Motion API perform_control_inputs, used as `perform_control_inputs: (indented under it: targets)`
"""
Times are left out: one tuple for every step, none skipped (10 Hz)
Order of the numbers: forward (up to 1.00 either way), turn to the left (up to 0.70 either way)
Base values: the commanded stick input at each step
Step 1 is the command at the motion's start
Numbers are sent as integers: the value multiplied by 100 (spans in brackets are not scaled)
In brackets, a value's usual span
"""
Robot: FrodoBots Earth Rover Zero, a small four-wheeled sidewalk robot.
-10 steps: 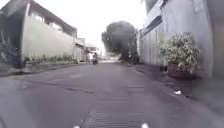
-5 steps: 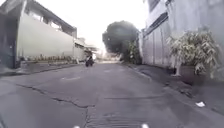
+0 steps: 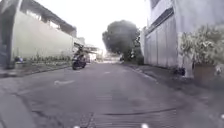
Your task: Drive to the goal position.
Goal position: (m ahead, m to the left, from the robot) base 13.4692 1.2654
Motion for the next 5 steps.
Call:
perform_control_inputs:
  targets:
    - [100,0]
    - [100,0]
    - [100,0]
    - [100,0]
    - [100,0]
